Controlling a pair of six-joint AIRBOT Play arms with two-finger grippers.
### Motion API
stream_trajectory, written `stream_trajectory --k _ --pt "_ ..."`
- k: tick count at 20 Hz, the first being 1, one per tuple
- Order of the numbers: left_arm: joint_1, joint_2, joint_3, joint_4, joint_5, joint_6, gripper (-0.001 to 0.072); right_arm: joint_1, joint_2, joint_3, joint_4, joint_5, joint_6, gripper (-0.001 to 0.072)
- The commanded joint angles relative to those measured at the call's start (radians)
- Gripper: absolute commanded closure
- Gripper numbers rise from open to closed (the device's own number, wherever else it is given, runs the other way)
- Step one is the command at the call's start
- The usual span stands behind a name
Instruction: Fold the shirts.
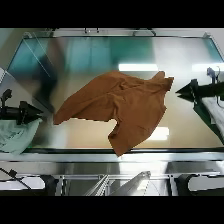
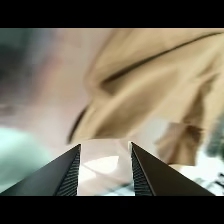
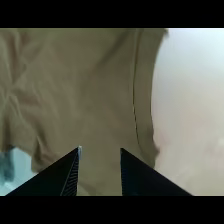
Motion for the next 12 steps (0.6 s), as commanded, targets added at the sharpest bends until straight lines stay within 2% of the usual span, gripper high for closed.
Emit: stream_trajectory --k 1,2,3,5,8,12 --pt "0.005 0.002 -0.005 0.087 0.014 -0.015 0.0386 -0.003 0.224 -0.344 -0.015 -0.087 0.003 0.033" --pt "0.005 0.002 -0.018 0.087 0.021 -0.015 0.0386 0.01 0.278 -0.431 -0.014 -0.151 0.003 0.0238" --pt "0.005 0.002 -0.031 0.087 0.027 -0.015 0.0386 0.031 0.318 -0.511 -0.014 -0.213 0.002 0.022" --pt "0.005 0.002 -0.053 0.086 0.034 -0.02 0.0387 0.082 0.331 -0.602 0.002 -0.298 -0.003 0.0221" --pt "0.005 0.002 -0.079 0.072 0.032 -0.022 0.0387 0.177 0.27 -0.621 0.099 -0.412 -0.061 0.0223" --pt "0.005 0.002 -0.083 0.071 0.028 -0.023 0.0387 0.217 0.167 -0.602 0.344 -0.564 -0.238 0.0223"
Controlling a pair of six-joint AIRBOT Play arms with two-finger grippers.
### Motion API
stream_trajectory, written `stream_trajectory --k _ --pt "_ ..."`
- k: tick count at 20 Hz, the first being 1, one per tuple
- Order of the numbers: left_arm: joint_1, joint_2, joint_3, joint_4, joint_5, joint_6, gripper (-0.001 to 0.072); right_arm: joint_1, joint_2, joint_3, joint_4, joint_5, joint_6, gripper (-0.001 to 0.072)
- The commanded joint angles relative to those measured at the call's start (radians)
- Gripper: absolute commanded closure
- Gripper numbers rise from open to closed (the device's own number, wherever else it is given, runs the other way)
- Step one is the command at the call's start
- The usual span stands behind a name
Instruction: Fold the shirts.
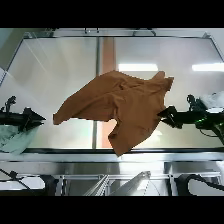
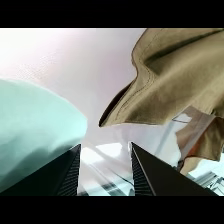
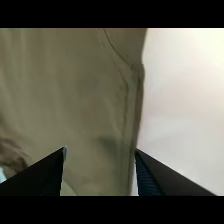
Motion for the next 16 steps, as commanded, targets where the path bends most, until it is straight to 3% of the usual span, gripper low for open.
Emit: stream_trajectory --k 1,6,7,9,11,13,14,15,16 --pt "0.001 0.001 -0.007 0.0 -0.006 -0.003 0.0387 0.018 -0.067 0.011 0.158 -0.136 -0.121 0.0223" --pt "0.0 0.0 -0.007 0.0 0.009 -0.003 0.0387 -0.023 -0.072 0.046 0.158 -0.072 -0.14 0.0238" --pt "-0.007 0.0 -0.007 0.002 0.015 -0.011 0.0387 -0.024 -0.072 0.046 0.158 -0.08 -0.14 0.0336" --pt "-0.033 0.0 -0.007 0.015 0.036 -0.018 0.0385 -0.023 -0.073 0.046 0.158 -0.079 -0.15 0.0379" --pt "-0.07 0.0 -0.007 0.037 0.081 -0.019 0.0372 -0.023 -0.073 0.046 0.158 -0.06 -0.158 0.065" --pt "-0.11 -0.023 -0.007 0.032 0.087 -0.021 0.0367 -0.021 -0.073 0.046 0.159 -0.049 -0.158 0.0662" --pt "-0.135 -0.046 -0.007 0.031 0.071 -0.021 0.0319 -0.021 -0.073 0.046 0.158 -0.049 -0.159 0.0662" --pt "-0.158 -0.075 -0.007 0.031 0.057 -0.021 0.007 -0.021 -0.072 0.046 0.158 -0.049 -0.159 0.0663" --pt "-0.183 -0.103 -0.007 0.028 0.053 -0.029 0.0034 -0.021 -0.072 0.046 0.159 -0.049 -0.159 0.0663"
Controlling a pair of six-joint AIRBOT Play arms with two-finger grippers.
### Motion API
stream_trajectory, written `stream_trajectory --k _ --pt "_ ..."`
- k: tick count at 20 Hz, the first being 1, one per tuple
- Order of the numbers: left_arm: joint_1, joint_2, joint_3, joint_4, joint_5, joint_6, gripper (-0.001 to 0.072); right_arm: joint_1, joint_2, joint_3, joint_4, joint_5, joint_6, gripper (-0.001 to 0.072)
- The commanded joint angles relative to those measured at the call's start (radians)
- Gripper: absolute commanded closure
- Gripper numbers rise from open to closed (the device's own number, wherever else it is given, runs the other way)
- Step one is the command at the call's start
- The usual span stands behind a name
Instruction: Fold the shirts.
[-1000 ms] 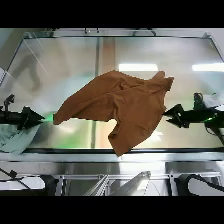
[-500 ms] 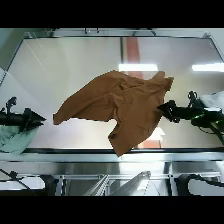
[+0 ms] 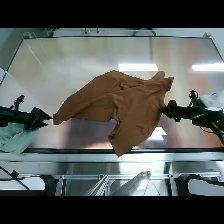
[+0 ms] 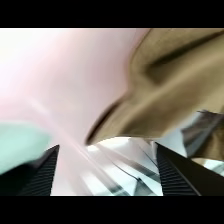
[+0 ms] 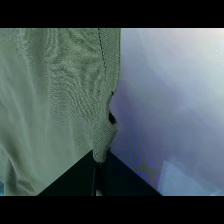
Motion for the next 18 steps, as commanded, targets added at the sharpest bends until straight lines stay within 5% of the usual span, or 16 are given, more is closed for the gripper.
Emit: stream_trajectory --k 1,4,6,7,12,16,18 --pt "-0.085 -0.083 0.001 0.017 0.0 -0.005 0.0186 0.001 0.0 0.001 0.004 0.013 -0.003 0.0663" --pt "-0.137 -0.145 0.042 0.015 -0.055 -0.005 0.0262 0.001 0.0 0.001 0.015 0.025 -0.005 0.0663" --pt "-0.159 -0.155 0.08 0.015 -0.079 -0.004 0.0642 0.001 0.0 0.001 0.015 0.039 -0.007 0.0684" --pt "-0.164 -0.152 0.104 0.014 -0.082 0.001 0.0699 0.0 0.0 0.002 0.015 0.052 -0.007 0.0684" --pt "-0.14 -0.039 0.226 -0.102 -0.106 0.01 0.0697 -0.037 0.053 0.04 0.026 0.338 -0.039 0.0686" --pt "-0.061 0.172 0.322 -0.437 -0.215 0.088 0.0697 -0.213 0.237 0.168 0.058 0.703 0.033 0.0686" --pt "-0.006 0.304 0.358 -0.621 -0.232 0.117 0.0697 -0.333 0.345 0.261 0.125 0.759 0.068 0.0686"
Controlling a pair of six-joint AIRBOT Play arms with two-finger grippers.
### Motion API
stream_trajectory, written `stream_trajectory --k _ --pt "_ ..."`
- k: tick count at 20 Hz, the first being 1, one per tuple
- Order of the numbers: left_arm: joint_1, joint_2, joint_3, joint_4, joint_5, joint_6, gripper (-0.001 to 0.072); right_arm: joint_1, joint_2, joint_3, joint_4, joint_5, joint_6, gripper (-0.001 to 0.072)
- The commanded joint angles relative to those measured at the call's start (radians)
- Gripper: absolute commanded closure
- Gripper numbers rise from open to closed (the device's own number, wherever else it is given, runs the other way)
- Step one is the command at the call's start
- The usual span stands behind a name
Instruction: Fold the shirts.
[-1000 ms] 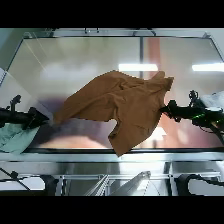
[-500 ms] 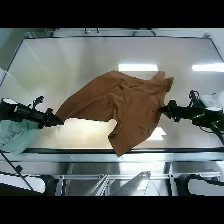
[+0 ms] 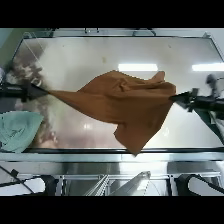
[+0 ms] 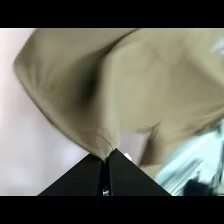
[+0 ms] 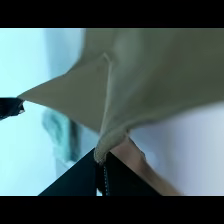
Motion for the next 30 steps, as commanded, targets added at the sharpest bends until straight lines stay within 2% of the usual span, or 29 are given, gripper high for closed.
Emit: stream_trajectory --k 1,3,5,7,8,10,12,14,16,18,20,23,24,25,26,27,28,30 --pt "0.092 0.222 0.074 -0.36 -0.048 0.064 0.0697 -0.193 0.175 0.151 0.121 0.19 0.058 0.0686" --pt "0.175 0.363 0.121 -0.456 -0.008 0.075 0.0697 -0.295 0.249 0.245 0.24 0.203 0.066 0.0685" --pt "0.293 0.499 0.184 -0.464 0.036 0.081 0.0696 -0.357 0.297 0.322 0.398 0.204 0.066 0.0685" --pt "0.421 0.595 0.256 -0.471 0.01 0.08 0.0695 -0.399 0.327 0.384 0.593 0.205 0.069 0.0685" --pt "0.453 0.623 0.289 -0.497 -0.012 0.078 0.0696 -0.411 0.334 0.412 0.679 0.209 0.087 0.0685" --pt "0.416 0.638 0.344 -0.587 -0.051 0.079 0.0695 -0.415 0.339 0.466 0.786 0.253 0.127 0.0685" --pt "0.337 0.613 0.414 -0.532 -0.084 0.077 0.0696 -0.414 0.35 0.481 0.723 0.253 0.127 0.0685" --pt "0.252 0.575 0.448 -0.38 -0.101 0.051 0.0696 -0.378 0.344 0.48 0.484 0.202 0.127 0.0685" --pt "0.144 0.523 0.406 -0.249 -0.061 0.05 0.0696 -0.266 0.334 0.457 0.18 0.072 0.151 0.0685" --pt "0.037 0.449 0.318 -0.143 0.007 0.055 0.0696 -0.123 0.314 0.375 -0.008 -0.115 0.188 0.0685" --pt "-0.068 0.344 0.236 -0.054 0.093 0.082 0.0696 -0.001 0.251 0.284 -0.074 -0.282 0.19 0.0685" --pt "-0.182 0.124 0.173 0.016 0.244 0.161 0.0695 0.114 0.037 0.232 -0.104 -0.497 0.163 0.0684" --pt "-0.202 0.042 0.173 0.026 0.305 0.171 0.0696 0.14 -0.057 0.233 -0.098 -0.578 0.146 0.0625" --pt "-0.214 -0.043 0.174 0.014 0.364 0.172 0.0687 0.154 -0.144 0.234 -0.085 -0.639 0.146 0.0406" --pt "-0.216 -0.11 0.174 0.003 0.411 0.165 0.0434 0.154 -0.233 0.244 -0.053 -0.649 0.144 0.0297" --pt "-0.208 -0.171 0.178 -0.016 0.441 0.164 0.0093 0.144 -0.303 0.262 -0.038 -0.624 0.137 0.0296" --pt "-0.193 -0.219 0.203 -0.013 0.435 0.134 0.0003 0.122 -0.357 0.286 -0.039 -0.56 0.112 0.0297" --pt "-0.139 -0.291 0.281 -0.011 0.332 0.068 0.0003 0.047 -0.396 0.322 -0.044 -0.393 0.061 0.0296"
